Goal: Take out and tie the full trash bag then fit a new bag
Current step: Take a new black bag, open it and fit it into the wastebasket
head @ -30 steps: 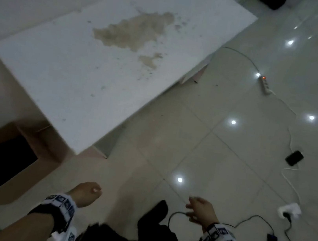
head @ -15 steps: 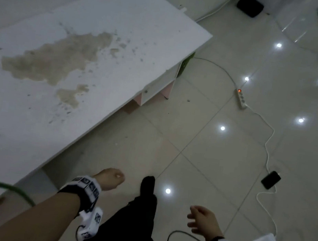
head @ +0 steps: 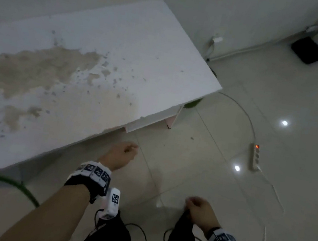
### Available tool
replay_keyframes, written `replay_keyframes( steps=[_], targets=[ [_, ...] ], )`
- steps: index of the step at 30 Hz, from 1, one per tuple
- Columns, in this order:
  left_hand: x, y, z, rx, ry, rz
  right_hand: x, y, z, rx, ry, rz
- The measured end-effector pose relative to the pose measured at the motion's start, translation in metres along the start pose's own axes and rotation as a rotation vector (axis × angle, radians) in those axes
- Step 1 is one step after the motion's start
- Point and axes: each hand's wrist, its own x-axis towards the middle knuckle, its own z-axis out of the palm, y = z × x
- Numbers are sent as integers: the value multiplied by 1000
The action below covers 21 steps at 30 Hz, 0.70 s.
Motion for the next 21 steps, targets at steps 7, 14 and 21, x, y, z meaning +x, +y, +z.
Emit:
replay_keyframes(
  steps=[7, 14, 21],
  targets=[
    [5, 51, -9, -139, 743, 164, 131, -166, -53, -207, -139, -451],
    [56, 36, 5, 395, 1132, 303, 224, -267, 2, -85, -276, -576],
    [84, 14, 19, 561, 1374, 306, 251, -272, 28, 141, -178, -814]
  ],
)
